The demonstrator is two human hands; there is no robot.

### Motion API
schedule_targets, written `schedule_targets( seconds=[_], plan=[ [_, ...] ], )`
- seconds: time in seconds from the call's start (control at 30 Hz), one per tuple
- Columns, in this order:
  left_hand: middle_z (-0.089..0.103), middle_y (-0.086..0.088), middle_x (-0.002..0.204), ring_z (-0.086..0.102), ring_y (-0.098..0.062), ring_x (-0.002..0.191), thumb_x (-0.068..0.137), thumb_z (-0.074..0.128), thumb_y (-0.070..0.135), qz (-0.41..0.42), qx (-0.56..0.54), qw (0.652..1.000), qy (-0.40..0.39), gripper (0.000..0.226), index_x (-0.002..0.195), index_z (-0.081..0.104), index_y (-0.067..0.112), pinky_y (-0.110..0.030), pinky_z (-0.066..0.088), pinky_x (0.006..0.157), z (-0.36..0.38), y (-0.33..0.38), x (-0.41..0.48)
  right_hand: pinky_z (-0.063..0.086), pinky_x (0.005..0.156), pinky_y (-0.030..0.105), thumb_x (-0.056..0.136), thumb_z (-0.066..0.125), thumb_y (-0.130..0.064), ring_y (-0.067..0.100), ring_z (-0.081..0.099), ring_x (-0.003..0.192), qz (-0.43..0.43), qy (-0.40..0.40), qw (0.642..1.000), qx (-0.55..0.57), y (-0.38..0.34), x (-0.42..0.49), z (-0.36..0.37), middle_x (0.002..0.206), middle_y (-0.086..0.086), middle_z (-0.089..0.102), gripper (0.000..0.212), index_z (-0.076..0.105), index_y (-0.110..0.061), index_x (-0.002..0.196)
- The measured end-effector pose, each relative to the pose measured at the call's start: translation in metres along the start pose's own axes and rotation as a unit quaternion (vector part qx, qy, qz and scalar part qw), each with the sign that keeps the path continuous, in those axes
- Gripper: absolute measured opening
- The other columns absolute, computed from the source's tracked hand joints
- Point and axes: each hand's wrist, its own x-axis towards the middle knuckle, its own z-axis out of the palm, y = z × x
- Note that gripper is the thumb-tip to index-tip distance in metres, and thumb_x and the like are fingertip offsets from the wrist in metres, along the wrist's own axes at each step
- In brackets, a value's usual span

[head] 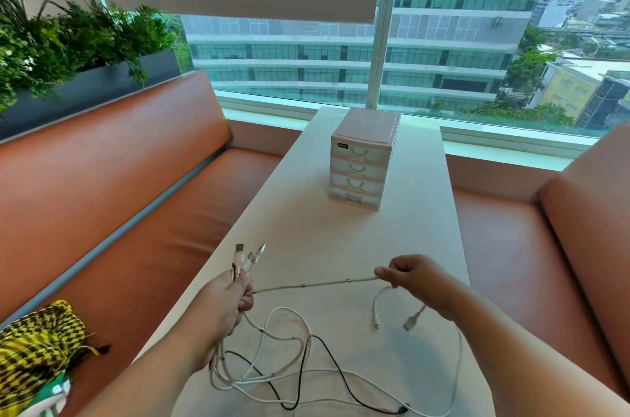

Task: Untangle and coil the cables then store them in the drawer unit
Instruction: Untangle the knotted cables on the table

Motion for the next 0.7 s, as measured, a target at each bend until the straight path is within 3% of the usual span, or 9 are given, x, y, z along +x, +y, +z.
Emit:
schedule_targets(
  seconds=[0.1,0.2,0.27,0.33,0.47,0.57,0.63,0.7],
  plan=[
    [0.043,0.0,0.053,0.02,-0.002,0.032,0.104,0.033,0.019,0.004,0.013,1.0,0.015,0.029,0.077,0.042,0.012,-0.012,0.017,0.031,-0.005,-0.008,0.004,0.021,0.046,0.025,0.082,0.07,-0.046,0.012,0.029,0.046,0.028,0.02,0.999,-0.013,0.009,0.006,-0.005,0.052,-0.001,0.034,0.041,0.054,-0.016,0.058],
    [0.069,-0.004,0.083,0.043,-0.006,0.036,0.103,0.035,0.021,0.014,0.0,0.999,0.035,0.022,0.093,0.051,0.011,-0.014,0.025,0.037,-0.009,-0.009,0.003,0.025,0.047,0.025,0.089,0.065,-0.04,0.014,0.036,0.046,0.056,0.047,0.996,-0.046,0.015,0.015,-0.007,0.052,0.0,0.042,0.035,0.06,-0.014,0.066],
    [0.072,0.001,0.098,0.06,-0.013,0.049,0.103,0.036,0.025,0.002,-0.027,0.999,0.03,0.024,0.089,0.05,0.013,-0.02,0.03,0.045,-0.015,-0.007,0.001,0.032,0.052,0.027,0.095,0.057,-0.028,0.016,0.045,0.057,0.057,0.084,0.993,-0.06,0.019,0.021,-0.011,0.067,0.003,0.055,0.02,0.065,-0.014,0.083],
    [0.074,0.0,0.098,0.065,-0.016,0.057,0.102,0.036,0.028,0.0,-0.049,0.999,0.019,0.027,0.082,0.047,0.015,-0.024,0.035,0.052,-0.02,-0.003,-0.001,0.036,0.056,0.026,0.097,0.051,-0.018,0.017,0.048,0.066,0.062,0.137,0.988,-0.022,0.023,0.026,-0.014,0.09,0.01,0.06,0.012,0.062,-0.017,0.099],
    [0.075,-0.005,0.084,0.065,-0.013,0.056,0.101,0.038,0.026,-0.006,-0.113,0.994,-0.003,0.022,0.086,0.051,0.016,-0.021,0.045,0.052,-0.021,0.002,-0.004,0.04,0.05,0.023,0.095,0.039,-0.001,0.019,0.048,0.061,0.061,0.156,0.985,0.039,0.023,0.036,-0.016,0.089,0.013,0.06,0.025,0.056,-0.02,0.097],
    [0.075,-0.007,0.086,0.069,-0.016,0.061,0.1,0.039,0.022,-0.016,-0.197,0.98,-0.026,0.019,0.092,0.055,0.014,-0.021,0.053,0.052,-0.018,0.004,-0.005,0.045,0.075,0.029,0.094,0.042,0.001,0.022,0.058,0.085,0.034,0.125,0.991,-0.025,0.022,0.041,-0.014,0.109,0.007,0.065,0.029,0.058,-0.019,0.107],
    [0.075,-0.009,0.093,0.072,-0.02,0.071,0.099,0.04,0.019,-0.021,-0.249,0.967,-0.044,0.02,0.097,0.058,0.011,-0.025,0.057,0.06,-0.017,0.006,-0.006,0.042,0.095,0.031,0.092,0.052,-0.009,0.021,0.053,0.113,0.023,0.098,0.984,-0.145,0.018,0.043,-0.011,0.131,0.0,0.054,0.033,0.056,-0.024,0.121],
    [0.075,-0.011,0.096,0.074,-0.023,0.079,0.096,0.044,0.017,-0.025,-0.285,0.957,-0.053,0.02,0.101,0.061,0.007,-0.03,0.058,0.07,-0.015,0.01,-0.005,0.039,0.105,0.041,0.09,0.057,-0.02,0.021,0.044,0.127,0.014,0.094,0.975,-0.2,0.007,0.042,-0.003,0.142,-0.004,0.043,0.037,0.054,-0.032,0.124]
  ],
)
